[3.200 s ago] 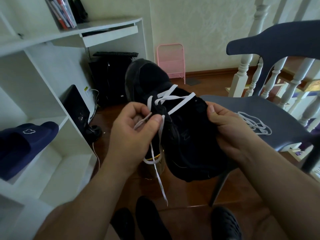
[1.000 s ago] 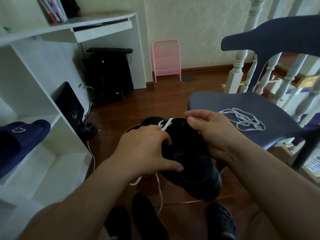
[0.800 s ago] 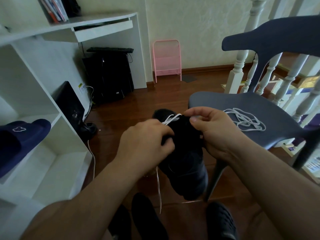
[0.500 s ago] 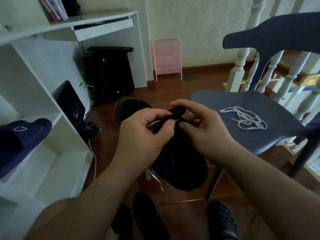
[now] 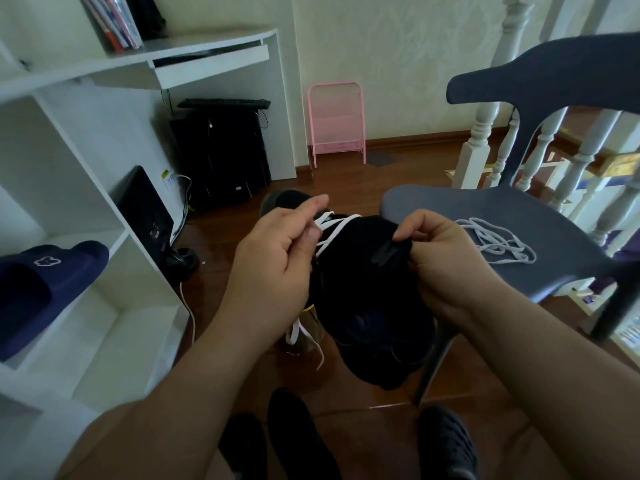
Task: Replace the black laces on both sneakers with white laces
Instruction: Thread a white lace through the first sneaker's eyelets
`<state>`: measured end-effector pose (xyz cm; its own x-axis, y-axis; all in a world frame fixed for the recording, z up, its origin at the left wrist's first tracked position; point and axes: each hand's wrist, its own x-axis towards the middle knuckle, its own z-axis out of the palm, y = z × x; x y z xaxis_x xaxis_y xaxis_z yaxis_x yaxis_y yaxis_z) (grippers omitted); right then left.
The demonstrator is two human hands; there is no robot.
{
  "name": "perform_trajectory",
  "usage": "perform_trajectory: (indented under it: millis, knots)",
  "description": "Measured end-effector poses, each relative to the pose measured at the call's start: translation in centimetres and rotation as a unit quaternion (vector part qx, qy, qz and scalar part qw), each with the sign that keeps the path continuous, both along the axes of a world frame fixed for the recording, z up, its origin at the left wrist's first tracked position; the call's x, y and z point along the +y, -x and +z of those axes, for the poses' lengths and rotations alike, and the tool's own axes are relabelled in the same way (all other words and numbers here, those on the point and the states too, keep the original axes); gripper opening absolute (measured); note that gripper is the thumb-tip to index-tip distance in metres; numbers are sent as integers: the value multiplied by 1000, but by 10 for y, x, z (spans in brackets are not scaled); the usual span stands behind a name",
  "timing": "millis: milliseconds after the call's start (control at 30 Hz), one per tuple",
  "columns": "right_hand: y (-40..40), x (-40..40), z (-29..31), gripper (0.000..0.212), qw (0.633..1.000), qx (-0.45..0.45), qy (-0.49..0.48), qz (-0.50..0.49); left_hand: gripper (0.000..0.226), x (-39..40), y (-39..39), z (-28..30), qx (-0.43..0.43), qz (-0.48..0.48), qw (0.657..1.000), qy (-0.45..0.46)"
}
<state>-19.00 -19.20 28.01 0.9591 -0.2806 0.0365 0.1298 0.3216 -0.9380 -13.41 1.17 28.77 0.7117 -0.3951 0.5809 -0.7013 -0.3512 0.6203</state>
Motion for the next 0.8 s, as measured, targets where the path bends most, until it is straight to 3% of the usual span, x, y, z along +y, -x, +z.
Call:
perform_trajectory:
  millis: [167, 233, 433, 600, 800]
  knots:
    - [1, 0, 2, 54, 1000, -15, -20, 17, 32, 3, 1, 6, -38, 4, 999, -15]
    - [2, 0, 2, 52, 999, -23, -16, 23, 31, 4, 0, 7, -69, 1, 996, -60]
    - [2, 7, -2, 46, 999, -24, 43, 11, 34, 0, -3, 2, -32, 14, 971, -235]
    - [2, 10, -3, 56, 995, -22, 99, 15, 30, -4, 2, 3, 71, 10, 987, -144]
    - [5, 17, -1, 50, 987, -18, 159, 4, 36, -6, 7, 6, 86, 37, 988, -125]
